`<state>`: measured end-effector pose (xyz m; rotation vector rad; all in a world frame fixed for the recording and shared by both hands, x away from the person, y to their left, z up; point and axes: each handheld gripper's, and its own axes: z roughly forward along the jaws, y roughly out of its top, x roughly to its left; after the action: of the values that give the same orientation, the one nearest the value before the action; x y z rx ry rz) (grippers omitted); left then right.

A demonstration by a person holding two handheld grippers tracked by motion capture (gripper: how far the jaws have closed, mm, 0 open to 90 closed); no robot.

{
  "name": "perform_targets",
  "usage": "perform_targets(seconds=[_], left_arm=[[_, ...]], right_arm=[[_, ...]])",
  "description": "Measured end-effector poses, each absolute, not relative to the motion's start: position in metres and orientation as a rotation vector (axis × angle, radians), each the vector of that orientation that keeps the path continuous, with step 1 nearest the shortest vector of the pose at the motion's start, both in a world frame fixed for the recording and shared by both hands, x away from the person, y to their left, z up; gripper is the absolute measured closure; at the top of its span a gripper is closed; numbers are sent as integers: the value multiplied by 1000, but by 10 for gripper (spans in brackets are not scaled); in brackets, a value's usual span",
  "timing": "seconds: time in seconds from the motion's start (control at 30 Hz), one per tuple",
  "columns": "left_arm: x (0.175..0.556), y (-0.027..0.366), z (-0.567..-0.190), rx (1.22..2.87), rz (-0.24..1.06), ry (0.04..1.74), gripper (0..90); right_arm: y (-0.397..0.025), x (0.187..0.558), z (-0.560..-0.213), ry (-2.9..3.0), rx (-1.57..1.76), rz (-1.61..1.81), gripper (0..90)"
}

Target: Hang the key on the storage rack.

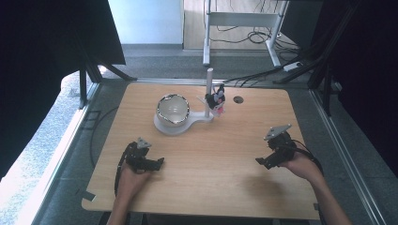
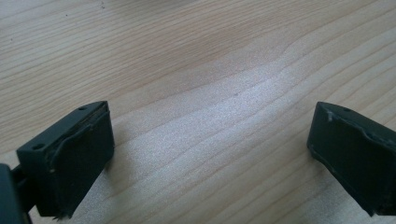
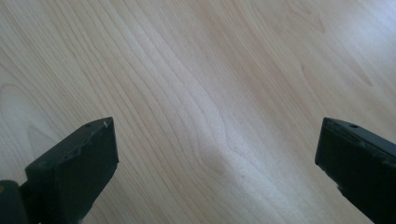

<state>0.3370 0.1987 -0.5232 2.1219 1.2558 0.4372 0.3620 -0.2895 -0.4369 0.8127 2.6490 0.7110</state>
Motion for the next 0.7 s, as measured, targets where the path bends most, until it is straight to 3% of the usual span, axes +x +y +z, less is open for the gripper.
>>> perform_targets(seconds=[0.7], left_arm=[[337, 199, -523, 2123, 438, 1255, 6]], right_arm=[[-306, 337, -515, 2448, 1033, 960, 0]])
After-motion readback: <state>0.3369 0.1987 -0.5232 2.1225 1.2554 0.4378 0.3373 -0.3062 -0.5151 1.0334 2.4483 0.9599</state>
